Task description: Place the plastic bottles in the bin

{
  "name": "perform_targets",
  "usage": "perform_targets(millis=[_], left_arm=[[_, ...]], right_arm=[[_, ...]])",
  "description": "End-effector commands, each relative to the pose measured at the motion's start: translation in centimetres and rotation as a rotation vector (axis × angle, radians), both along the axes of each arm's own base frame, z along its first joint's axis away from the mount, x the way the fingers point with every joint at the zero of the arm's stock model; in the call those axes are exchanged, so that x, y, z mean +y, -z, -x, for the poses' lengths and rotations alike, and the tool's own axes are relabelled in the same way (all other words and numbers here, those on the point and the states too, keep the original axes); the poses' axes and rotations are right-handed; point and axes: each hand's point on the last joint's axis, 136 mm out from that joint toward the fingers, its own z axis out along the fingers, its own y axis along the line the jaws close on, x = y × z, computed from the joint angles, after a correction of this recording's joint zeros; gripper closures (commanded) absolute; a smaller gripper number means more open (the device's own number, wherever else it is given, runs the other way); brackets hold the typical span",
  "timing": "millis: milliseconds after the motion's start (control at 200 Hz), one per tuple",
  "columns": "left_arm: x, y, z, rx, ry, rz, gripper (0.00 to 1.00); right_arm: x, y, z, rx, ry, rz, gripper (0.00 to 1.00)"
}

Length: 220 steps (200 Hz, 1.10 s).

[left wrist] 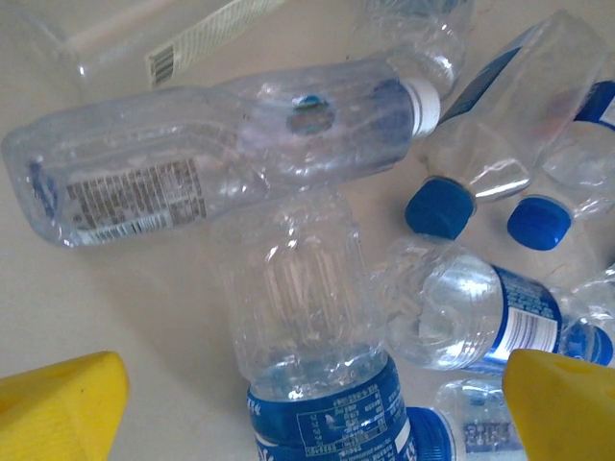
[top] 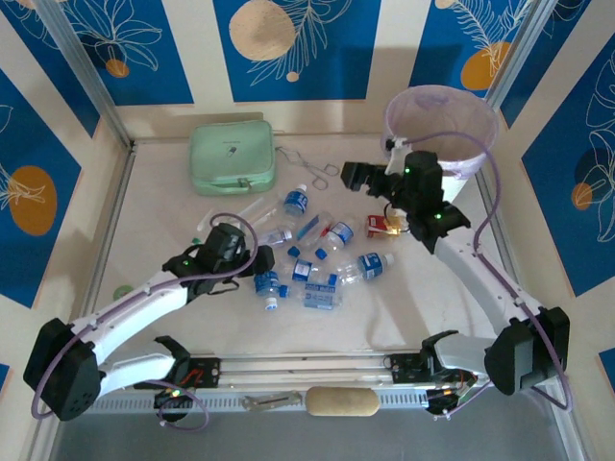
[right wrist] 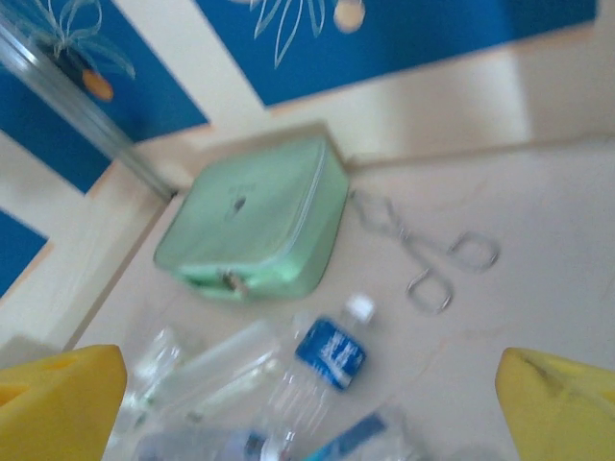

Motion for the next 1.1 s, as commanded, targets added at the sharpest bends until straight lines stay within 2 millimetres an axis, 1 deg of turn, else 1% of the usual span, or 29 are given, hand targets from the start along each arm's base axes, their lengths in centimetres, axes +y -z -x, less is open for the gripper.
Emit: perform_targets(millis=[0,125,275,390,520,610,700,755,825,910,955,1030,1095], left_arm=[[0.3,1.7,0.8,0.041,-0.029,-0.057,0.01],[-1.3,2.4,1.1,0.057,0.024,-0.106,0.0],[-2.5,4.0,2.0,0.081,0.065,-0.198,0.03],[-2.8,5.0,2.5,0.089,0.08,-0.275,0.04],[-3.2,6.1,2.8,0.101,0.091,-0.318,0.06],[-2.9,6.8,2.6,0.104,0.077,-0.347,0.08],[-2.8,7.0,2.2,0.09,0.067,-0.362,0.1],[-2.9,7.2,2.0,0.083,0.067,-0.363,0.13],[-2.9,7.5,2.0,0.086,0.069,-0.368,0.19],[-2.8,7.9,2.1,0.097,0.071,-0.374,0.21],[-2.7,8.0,2.2,0.1,0.073,-0.377,0.26],[-2.5,8.0,2.4,0.1,0.071,-0.377,0.3],[-2.2,7.9,2.5,0.093,0.066,-0.377,0.36]], right_arm=[[1.9,-1.1,1.7,-0.021,-0.053,-0.059,0.01],[2.9,-1.0,2.2,-0.001,-0.09,-0.041,0.01],[3.1,-0.4,2.3,0.029,-0.09,-0.057,0.01],[3.0,0.3,2.3,0.043,-0.073,-0.086,0.01],[3.2,0.9,2.1,0.061,-0.075,-0.106,0.01],[3.5,1.0,2.0,0.07,-0.087,-0.103,0.01],[3.7,1.1,1.9,0.077,-0.093,-0.095,0.01],[3.7,1.1,1.9,0.078,-0.093,-0.095,0.01],[3.7,1.2,1.9,0.08,-0.094,-0.097,0.01],[3.7,1.2,2.1,0.082,-0.096,-0.099,0.01],[3.7,1.2,2.1,0.082,-0.094,-0.098,0.01],[3.7,1.3,2.1,0.083,-0.092,-0.096,0.01],[3.6,1.3,2.1,0.084,-0.088,-0.095,0.01]])
